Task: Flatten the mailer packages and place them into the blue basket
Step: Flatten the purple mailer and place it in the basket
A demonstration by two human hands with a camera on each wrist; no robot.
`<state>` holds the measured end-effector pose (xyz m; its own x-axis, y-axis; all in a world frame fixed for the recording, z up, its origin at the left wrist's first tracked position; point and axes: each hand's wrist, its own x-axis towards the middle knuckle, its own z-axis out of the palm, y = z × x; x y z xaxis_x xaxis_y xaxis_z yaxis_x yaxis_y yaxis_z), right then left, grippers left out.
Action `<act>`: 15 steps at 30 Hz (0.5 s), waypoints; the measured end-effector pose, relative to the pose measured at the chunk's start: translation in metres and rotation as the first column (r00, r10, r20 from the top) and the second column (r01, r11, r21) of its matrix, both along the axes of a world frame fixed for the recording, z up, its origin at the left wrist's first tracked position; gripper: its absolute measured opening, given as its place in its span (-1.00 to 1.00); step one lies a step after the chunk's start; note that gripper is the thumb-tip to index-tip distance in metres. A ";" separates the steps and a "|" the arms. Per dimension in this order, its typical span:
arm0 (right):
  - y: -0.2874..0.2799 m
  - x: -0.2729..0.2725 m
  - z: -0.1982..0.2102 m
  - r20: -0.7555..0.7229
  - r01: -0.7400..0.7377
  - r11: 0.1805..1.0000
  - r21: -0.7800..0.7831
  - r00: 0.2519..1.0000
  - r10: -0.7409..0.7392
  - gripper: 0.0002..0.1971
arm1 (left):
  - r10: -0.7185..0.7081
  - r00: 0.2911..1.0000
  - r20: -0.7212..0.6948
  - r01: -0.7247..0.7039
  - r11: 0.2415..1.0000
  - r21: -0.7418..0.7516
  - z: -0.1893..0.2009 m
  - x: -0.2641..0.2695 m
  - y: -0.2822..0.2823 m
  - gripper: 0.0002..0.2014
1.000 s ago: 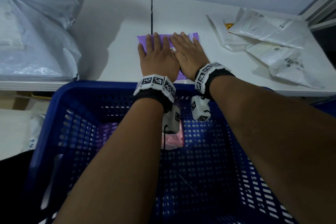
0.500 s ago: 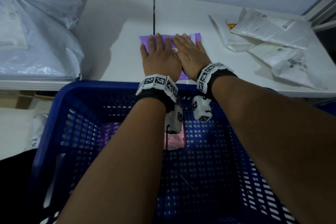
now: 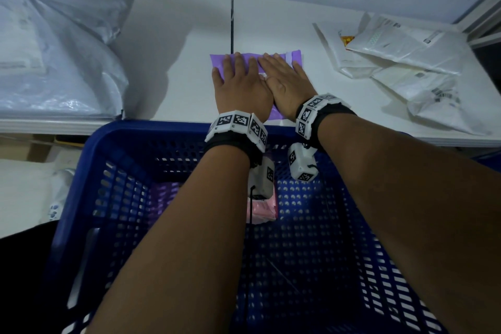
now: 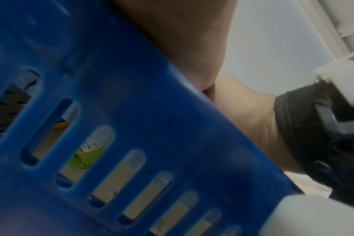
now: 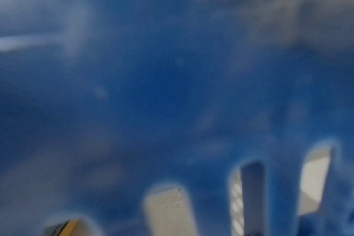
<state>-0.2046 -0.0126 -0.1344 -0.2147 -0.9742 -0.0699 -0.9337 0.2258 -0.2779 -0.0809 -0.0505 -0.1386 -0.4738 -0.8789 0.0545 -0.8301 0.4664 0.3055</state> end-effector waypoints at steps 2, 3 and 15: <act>0.000 0.000 -0.001 -0.006 -0.002 1.000 0.004 1.000 0.002 -0.46 | 0.001 1.000 0.009 -0.001 1.000 0.003 0.000 0.000 0.000 -0.42; -0.001 0.000 -0.001 -0.008 -0.001 1.000 0.006 1.000 0.001 -0.46 | 0.000 1.000 0.012 0.000 1.000 0.006 0.000 0.000 -0.001 -0.41; -0.002 -0.002 -0.002 -0.005 -0.002 1.000 0.010 1.000 0.002 -0.45 | 0.001 1.000 0.021 -0.001 1.000 0.019 0.001 -0.001 -0.001 -0.41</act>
